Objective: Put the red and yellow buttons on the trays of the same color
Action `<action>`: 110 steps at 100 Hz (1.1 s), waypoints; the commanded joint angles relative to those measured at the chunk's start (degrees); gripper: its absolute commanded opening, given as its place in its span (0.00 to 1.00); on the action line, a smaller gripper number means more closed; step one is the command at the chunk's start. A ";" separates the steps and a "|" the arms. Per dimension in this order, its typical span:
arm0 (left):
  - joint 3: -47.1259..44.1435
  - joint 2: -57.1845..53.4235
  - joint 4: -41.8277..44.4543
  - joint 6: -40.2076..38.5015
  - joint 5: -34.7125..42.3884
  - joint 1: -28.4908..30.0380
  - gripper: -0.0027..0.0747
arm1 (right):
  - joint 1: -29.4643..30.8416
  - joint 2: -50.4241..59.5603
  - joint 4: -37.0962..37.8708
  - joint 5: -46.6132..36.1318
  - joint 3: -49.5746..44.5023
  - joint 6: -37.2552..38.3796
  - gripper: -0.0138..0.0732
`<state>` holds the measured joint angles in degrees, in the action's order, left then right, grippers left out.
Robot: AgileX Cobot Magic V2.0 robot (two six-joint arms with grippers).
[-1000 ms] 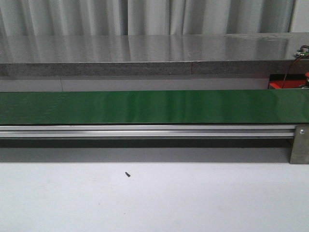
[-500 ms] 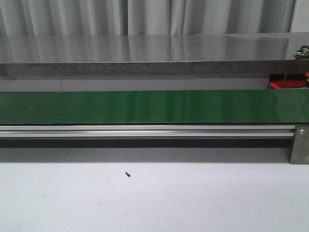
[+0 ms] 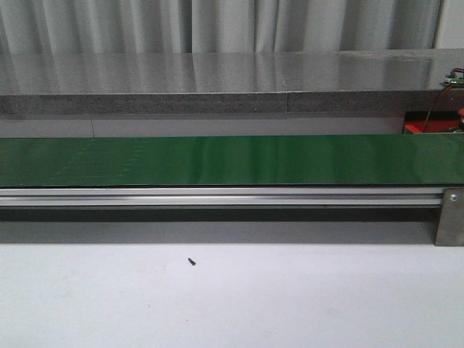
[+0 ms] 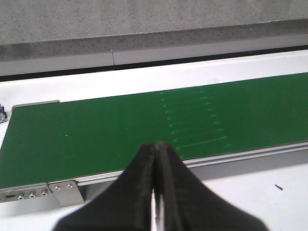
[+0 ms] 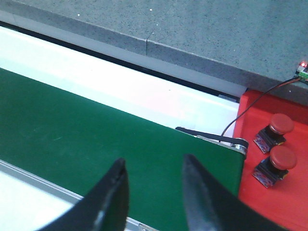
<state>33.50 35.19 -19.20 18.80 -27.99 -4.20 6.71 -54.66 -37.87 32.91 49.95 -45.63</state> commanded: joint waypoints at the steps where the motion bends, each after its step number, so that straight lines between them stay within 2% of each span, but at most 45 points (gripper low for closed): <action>1: 1.48 0.09 -1.11 -0.02 3.84 -0.37 0.14 | -0.02 2.73 -1.18 -2.29 0.76 -0.31 0.19; 5: 1.48 0.09 -1.11 -0.02 3.84 -0.37 0.23 | -0.02 3.20 -1.18 -2.29 0.72 -0.31 0.08; 11: 1.48 0.09 -0.88 -0.02 3.84 -0.37 0.40 | -0.02 3.50 -1.18 -2.35 0.72 -0.31 0.08; 16: 1.48 0.09 -0.77 -0.02 3.94 -0.37 0.59 | -0.02 3.50 -1.18 -2.35 0.72 -0.31 0.08; 23: 1.48 0.09 -0.77 -0.02 4.54 -0.37 0.81 | -0.02 3.45 -1.23 -2.35 0.72 -0.31 0.08; 30: 1.48 0.09 -0.77 -0.02 4.65 -0.37 0.93 | -0.02 3.33 -1.23 -2.35 0.72 -0.31 0.08; 48: 1.91 0.37 0.06 -5.04 5.13 -0.37 0.88 | -0.02 3.33 -1.23 -2.35 0.72 -0.31 0.08; 67: 8.58 6.39 10.66 -14.40 4.24 0.42 0.88 | -0.02 3.33 -1.23 -2.35 0.72 -0.31 0.08; 77: 15.18 13.40 14.84 -19.74 -0.33 4.35 0.88 | -0.02 3.33 -1.23 -2.35 0.72 -0.31 0.08; 91: 26.57 24.81 14.90 -20.03 -7.10 12.21 0.88 | -0.02 3.33 -1.23 -2.35 0.72 -0.31 0.08; 110: 39.43 37.92 14.90 -19.91 -8.02 19.27 0.84 | -0.02 3.33 -1.23 -2.35 0.72 -0.31 0.08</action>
<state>66.40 69.44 -4.16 -0.30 -38.41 12.98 6.71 -51.99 -37.87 33.26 49.17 -45.63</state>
